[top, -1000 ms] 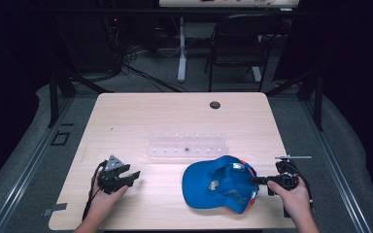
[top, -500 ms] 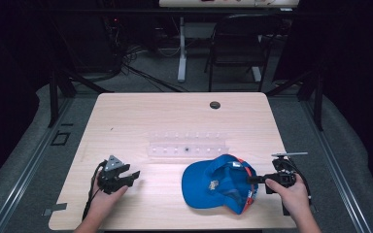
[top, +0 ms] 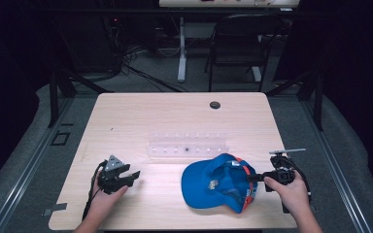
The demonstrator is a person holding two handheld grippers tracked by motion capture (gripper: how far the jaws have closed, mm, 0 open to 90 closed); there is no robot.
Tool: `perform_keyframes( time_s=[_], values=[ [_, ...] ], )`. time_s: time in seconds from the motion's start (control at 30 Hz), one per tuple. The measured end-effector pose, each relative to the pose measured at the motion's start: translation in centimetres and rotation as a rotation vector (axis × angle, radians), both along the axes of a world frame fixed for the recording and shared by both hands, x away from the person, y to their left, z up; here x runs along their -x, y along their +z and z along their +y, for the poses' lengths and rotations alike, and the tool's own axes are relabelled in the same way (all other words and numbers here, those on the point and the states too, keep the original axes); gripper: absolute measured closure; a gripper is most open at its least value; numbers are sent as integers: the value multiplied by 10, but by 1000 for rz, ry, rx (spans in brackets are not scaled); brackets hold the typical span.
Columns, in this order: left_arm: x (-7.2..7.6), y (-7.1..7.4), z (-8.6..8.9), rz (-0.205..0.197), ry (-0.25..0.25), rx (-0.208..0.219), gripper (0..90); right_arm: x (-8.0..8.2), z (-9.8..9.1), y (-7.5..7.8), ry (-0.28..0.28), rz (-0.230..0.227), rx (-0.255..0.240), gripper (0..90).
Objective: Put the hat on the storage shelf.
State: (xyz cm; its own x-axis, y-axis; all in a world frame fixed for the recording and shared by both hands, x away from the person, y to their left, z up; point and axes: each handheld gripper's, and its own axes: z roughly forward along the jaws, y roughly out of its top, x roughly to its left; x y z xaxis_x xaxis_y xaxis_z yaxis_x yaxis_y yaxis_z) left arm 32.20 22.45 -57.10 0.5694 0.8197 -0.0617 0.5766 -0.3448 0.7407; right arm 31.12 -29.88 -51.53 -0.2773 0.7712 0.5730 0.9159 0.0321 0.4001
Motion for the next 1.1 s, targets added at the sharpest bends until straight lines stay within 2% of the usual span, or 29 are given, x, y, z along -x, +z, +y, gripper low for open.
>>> perform_keyframes(
  time_s=[0.17, 0.47, 0.63, 0.67, 0.7, 0.83, 1.0, 1.1],
  values=[
    [0, 0, 0, 0, 0, 0, 475, 1, 2, 5, 10, -3, 38, 774],
    [0, 0, -1, 0, -7, -3, 475, 1, 6, 10, 53, 47, 108, 775],
    [1, -1, -2, -2, -9, -6, 475, -1, 9, 13, 63, 79, 117, 775],
    [1, 0, -2, -2, -11, -6, 475, -1, 10, 14, 48, 80, 104, 776],
    [1, -1, -2, -1, -8, -4, 475, -3, 9, 15, 74, 89, 109, 776],
    [1, -1, -3, -1, -8, -4, 475, -5, 12, 15, 62, 99, 82, 777],
    [1, -1, -3, 2, -12, -6, 475, -8, 15, 21, 91, 128, 95, 776],
    [1, -1, -3, 2, -13, -5, 475, -10, 16, 25, 80, 138, 99, 776]
  ],
)
